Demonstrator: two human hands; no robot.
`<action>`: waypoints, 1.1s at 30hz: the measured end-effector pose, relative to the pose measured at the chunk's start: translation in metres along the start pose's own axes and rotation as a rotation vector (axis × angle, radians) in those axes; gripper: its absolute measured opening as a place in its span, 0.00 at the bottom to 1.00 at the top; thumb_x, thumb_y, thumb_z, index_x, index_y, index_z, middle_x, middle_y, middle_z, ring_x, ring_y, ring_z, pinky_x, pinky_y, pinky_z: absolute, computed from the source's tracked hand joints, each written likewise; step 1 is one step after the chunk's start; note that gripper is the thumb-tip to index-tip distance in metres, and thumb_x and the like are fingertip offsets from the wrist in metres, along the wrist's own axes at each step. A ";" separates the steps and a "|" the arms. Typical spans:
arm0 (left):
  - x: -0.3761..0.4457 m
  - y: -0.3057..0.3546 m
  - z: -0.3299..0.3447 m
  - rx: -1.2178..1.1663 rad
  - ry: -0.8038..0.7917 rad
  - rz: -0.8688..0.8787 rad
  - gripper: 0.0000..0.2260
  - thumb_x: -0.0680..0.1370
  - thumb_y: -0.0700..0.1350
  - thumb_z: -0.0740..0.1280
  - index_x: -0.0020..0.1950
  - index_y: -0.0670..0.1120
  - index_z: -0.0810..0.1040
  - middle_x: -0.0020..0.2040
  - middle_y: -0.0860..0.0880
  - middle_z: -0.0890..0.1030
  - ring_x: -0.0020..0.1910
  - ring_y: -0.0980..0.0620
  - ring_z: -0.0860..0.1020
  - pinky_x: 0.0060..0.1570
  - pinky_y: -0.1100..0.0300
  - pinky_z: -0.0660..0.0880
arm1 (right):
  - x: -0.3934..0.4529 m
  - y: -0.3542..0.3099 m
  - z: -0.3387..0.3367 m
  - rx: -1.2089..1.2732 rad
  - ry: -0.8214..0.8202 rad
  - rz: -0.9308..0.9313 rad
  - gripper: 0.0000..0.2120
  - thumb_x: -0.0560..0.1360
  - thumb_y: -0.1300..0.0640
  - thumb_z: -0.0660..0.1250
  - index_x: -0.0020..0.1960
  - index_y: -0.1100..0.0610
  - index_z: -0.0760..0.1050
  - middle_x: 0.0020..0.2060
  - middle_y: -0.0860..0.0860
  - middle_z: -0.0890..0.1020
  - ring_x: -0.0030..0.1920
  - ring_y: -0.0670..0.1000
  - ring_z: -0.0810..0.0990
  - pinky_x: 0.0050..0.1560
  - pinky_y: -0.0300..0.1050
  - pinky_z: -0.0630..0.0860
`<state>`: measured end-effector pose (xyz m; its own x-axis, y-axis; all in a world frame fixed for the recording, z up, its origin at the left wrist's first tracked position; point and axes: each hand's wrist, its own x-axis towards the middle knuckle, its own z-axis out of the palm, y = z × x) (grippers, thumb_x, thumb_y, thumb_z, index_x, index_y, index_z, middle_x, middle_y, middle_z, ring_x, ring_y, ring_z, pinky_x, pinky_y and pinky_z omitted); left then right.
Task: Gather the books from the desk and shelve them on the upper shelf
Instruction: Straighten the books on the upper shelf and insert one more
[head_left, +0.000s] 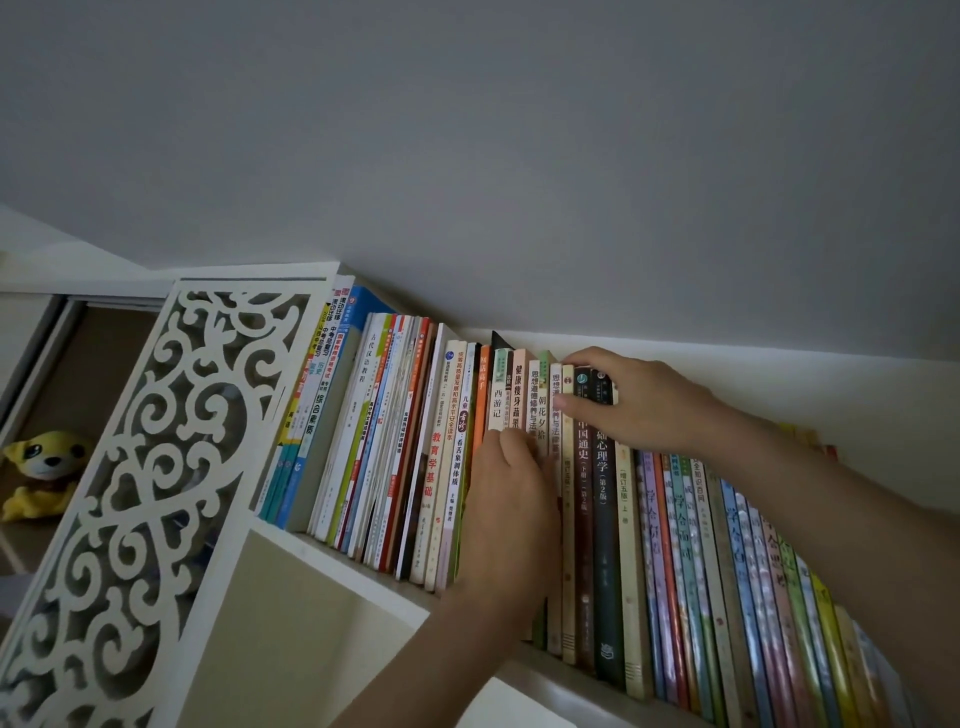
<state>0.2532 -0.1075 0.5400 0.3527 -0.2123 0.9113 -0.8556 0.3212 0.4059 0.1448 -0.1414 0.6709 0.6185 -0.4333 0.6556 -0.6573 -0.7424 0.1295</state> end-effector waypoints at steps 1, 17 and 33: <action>0.001 0.002 0.001 0.055 -0.015 0.005 0.07 0.82 0.43 0.56 0.60 0.46 0.68 0.54 0.50 0.71 0.50 0.55 0.70 0.51 0.61 0.74 | 0.000 0.000 0.000 0.002 0.008 0.011 0.23 0.75 0.35 0.60 0.68 0.40 0.65 0.52 0.45 0.82 0.45 0.46 0.81 0.50 0.51 0.80; 0.012 -0.007 0.001 0.039 -0.074 -0.001 0.10 0.83 0.52 0.51 0.58 0.50 0.68 0.53 0.53 0.69 0.47 0.55 0.73 0.48 0.58 0.77 | 0.004 -0.014 -0.004 0.164 -0.026 0.050 0.26 0.77 0.47 0.65 0.73 0.40 0.63 0.62 0.49 0.76 0.50 0.50 0.81 0.58 0.56 0.77; 0.001 0.006 -0.029 -0.044 -0.122 -0.094 0.06 0.82 0.50 0.56 0.47 0.50 0.66 0.42 0.52 0.74 0.37 0.56 0.75 0.32 0.64 0.74 | -0.001 -0.015 0.001 0.090 0.022 0.059 0.18 0.76 0.43 0.64 0.64 0.45 0.68 0.51 0.45 0.78 0.50 0.49 0.79 0.56 0.54 0.77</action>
<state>0.2595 -0.0793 0.5450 0.3791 -0.3532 0.8553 -0.8028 0.3342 0.4938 0.1540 -0.1302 0.6676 0.5694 -0.4670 0.6765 -0.6506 -0.7590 0.0238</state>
